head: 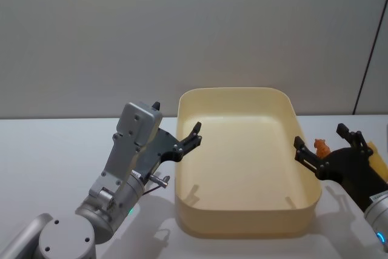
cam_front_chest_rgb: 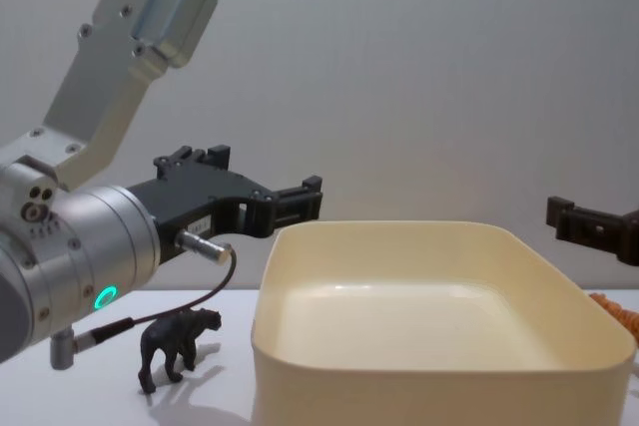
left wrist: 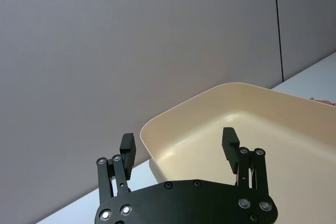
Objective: Pick up the toy alternately with two hands and place it into the central storage box.
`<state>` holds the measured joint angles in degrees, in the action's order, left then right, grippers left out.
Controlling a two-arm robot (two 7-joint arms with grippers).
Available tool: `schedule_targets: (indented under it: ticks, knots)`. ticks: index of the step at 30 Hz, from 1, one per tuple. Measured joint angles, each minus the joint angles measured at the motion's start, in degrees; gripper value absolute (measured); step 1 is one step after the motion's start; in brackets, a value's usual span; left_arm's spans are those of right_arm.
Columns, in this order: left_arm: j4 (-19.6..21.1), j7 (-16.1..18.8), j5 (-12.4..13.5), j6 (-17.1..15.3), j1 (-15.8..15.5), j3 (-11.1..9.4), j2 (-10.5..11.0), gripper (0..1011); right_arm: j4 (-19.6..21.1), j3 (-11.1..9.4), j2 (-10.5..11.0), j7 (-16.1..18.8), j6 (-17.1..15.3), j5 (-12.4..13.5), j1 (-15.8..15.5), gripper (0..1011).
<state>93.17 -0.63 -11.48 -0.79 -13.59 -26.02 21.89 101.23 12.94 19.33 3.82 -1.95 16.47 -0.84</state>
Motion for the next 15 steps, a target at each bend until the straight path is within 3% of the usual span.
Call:
schedule_targets:
  ticks: [15]
  knots:
    - [0.0, 0.0, 0.0, 0.0, 0.0, 0.0, 0.0, 1001, 0.0, 0.0, 0.0, 0.0, 0.0, 0.0, 0.0, 1001]
